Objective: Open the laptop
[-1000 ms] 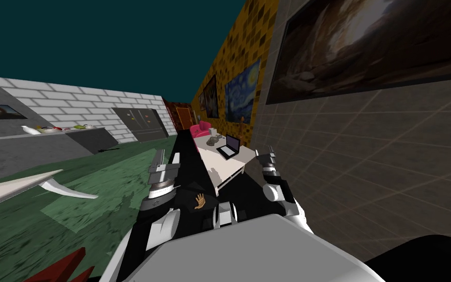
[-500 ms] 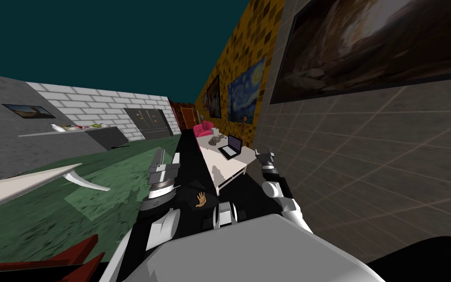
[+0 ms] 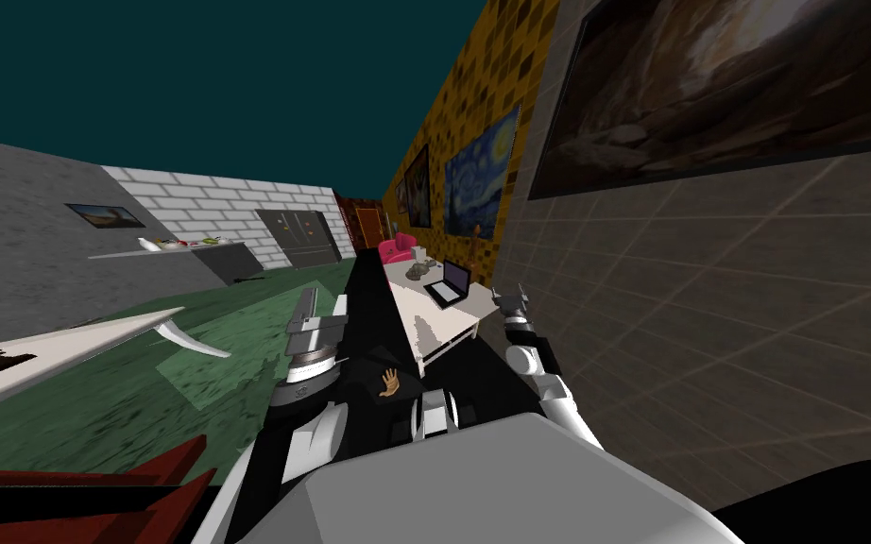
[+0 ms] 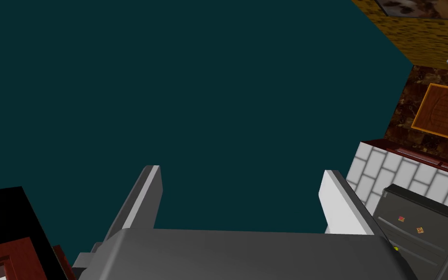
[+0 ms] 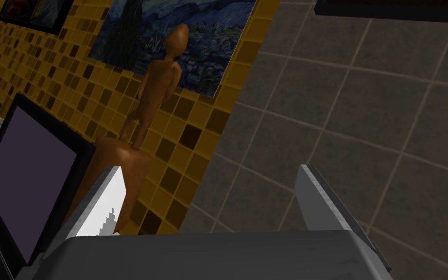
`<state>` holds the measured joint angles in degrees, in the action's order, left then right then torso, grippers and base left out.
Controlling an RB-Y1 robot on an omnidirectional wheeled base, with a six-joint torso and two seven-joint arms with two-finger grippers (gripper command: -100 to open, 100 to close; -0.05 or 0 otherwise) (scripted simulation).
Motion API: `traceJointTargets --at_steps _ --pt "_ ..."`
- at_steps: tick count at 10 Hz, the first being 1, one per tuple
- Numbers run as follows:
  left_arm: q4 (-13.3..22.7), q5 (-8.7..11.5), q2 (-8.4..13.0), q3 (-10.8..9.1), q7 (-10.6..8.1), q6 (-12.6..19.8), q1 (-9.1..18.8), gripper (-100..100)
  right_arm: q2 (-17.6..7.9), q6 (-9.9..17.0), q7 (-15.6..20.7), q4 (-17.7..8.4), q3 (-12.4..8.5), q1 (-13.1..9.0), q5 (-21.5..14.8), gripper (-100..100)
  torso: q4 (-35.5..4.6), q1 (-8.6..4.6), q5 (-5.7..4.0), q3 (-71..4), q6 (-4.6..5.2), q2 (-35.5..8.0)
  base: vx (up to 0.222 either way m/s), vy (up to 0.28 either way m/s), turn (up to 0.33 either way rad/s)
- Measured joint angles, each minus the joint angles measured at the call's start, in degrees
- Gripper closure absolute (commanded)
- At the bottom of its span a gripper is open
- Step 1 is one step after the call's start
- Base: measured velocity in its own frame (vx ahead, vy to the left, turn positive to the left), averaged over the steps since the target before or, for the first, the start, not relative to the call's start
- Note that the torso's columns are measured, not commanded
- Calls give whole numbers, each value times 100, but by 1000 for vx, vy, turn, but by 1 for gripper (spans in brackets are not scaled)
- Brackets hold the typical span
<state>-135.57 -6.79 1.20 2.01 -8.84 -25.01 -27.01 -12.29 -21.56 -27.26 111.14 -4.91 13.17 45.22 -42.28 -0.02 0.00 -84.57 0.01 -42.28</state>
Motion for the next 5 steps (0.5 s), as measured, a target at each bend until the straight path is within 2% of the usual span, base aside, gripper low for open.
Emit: traceJointTargets --at_steps 5 --pt "0 0 0 0 0 0 0 0 -19 331 -547 -371 -44 -348 862 -100 0 -4 -1 0 -3 0 13 -51 86"
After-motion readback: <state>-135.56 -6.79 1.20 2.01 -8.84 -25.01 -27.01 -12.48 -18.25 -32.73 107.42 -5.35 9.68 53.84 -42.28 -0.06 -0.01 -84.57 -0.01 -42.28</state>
